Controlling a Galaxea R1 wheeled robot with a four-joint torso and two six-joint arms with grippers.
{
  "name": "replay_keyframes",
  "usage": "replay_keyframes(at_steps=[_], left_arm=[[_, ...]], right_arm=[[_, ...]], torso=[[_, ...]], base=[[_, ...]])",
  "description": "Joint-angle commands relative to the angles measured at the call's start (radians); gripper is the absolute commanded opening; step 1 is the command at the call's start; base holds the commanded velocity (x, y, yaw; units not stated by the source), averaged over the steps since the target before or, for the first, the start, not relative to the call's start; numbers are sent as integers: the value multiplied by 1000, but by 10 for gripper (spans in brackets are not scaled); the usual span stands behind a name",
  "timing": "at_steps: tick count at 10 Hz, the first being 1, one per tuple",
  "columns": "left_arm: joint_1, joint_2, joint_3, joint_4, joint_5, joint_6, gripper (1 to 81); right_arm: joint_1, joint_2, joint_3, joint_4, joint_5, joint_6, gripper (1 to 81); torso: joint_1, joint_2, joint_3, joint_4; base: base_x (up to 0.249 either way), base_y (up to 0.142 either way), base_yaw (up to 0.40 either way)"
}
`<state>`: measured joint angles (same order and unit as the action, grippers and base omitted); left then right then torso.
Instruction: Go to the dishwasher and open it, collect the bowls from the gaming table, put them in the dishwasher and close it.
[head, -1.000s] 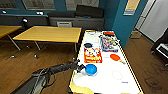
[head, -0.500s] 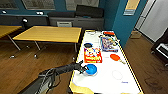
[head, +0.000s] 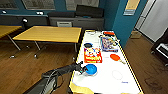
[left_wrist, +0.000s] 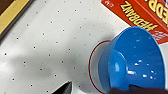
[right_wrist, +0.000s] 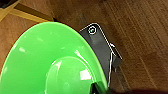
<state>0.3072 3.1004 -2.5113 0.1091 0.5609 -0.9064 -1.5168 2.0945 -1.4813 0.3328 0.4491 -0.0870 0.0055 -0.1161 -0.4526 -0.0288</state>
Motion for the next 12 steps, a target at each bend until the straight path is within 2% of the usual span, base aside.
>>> replay_keyframes(at_steps=[1,5,9,10,11,12], left_arm=[[-164,41,-47,18,65,-16,811],[-129,51,-47,20,63,-14,811],[-78,61,-41,84,65,-11,811],[-75,60,-19,113,66,-8,10],[-76,43,17,122,73,-6,10],[-84,-9,129,124,76,-6,10]], right_arm=[[23,-52,15,-20,-64,0,10],[26,-49,12,-20,-64,1,10],[26,-41,0,-20,-64,12,10],[28,-38,-3,-20,-64,12,10],[31,-38,-6,-20,-66,12,10],[33,-38,-9,-21,-84,21,10]], torso=[[0,0,0,0],[0,0,0,0],[0,0,0,0],[0,0,0,0],[0,0,0,0],[0,0,0,0]], base=[[0,0,0],[0,0,0],[0,0,0],[0,0,0],[0,0,0],[0,0,0]])
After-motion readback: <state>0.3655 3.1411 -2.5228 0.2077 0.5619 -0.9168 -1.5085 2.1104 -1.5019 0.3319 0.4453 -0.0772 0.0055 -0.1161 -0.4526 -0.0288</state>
